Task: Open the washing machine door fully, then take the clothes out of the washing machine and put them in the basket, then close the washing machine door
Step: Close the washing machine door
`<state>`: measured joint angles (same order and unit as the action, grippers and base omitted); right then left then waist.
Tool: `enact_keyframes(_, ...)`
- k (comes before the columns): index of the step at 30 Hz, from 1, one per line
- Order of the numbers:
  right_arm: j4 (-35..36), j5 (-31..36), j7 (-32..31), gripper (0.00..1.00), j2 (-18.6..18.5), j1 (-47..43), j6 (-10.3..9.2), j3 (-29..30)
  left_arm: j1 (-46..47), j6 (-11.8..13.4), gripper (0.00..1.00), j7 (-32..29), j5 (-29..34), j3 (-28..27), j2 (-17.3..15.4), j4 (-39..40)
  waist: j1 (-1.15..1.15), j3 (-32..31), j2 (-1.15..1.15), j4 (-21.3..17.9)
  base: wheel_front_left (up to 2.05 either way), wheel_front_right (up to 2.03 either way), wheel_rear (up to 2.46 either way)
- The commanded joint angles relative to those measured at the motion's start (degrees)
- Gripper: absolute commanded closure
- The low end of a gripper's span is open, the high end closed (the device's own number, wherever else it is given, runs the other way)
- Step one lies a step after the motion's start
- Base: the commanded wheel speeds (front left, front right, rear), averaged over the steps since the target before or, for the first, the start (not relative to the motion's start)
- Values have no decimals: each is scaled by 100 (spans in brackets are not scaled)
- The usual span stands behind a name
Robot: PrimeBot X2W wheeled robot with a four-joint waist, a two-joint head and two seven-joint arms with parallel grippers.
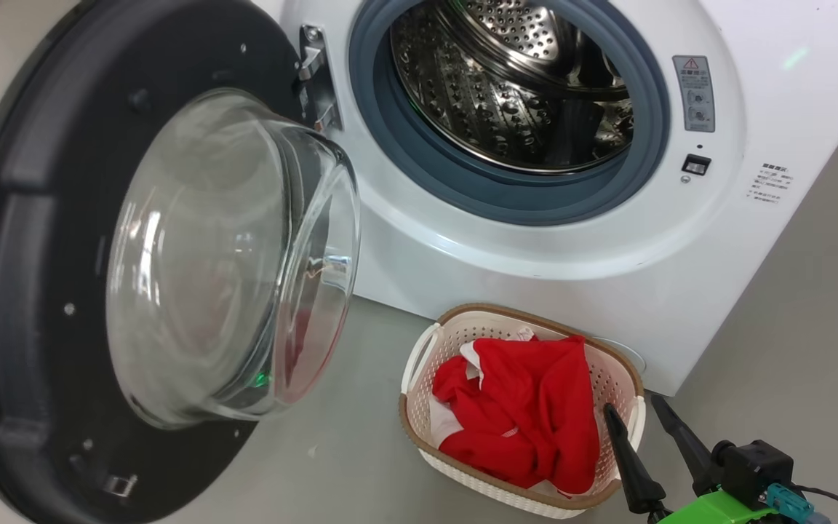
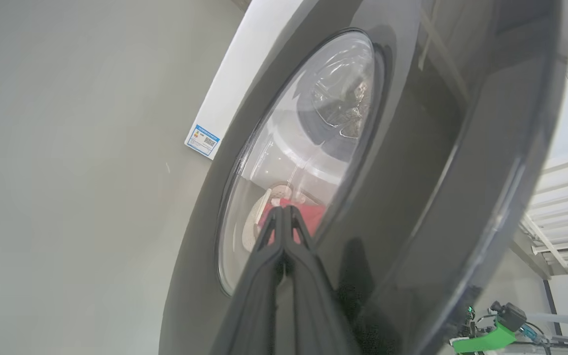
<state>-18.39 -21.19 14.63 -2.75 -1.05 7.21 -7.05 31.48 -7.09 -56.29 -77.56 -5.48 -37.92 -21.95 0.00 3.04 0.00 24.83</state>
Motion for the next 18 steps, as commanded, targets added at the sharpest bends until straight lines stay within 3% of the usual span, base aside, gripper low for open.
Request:
enact_keyframes(1, 164, -37, 37, 0, -13, 46, 28, -107, 26, -39, 100, -82, -151, -123, -303, 342, 0, -11, 0, -44, 0, 0, 0)
enact_keyframes(18, 215, -17, 37, 0, -13, 89, 28, -33, 99, -39, 100, 180, -756, 595, -34, 1617, 0, 63, 0, -644, 0, 0, 0)
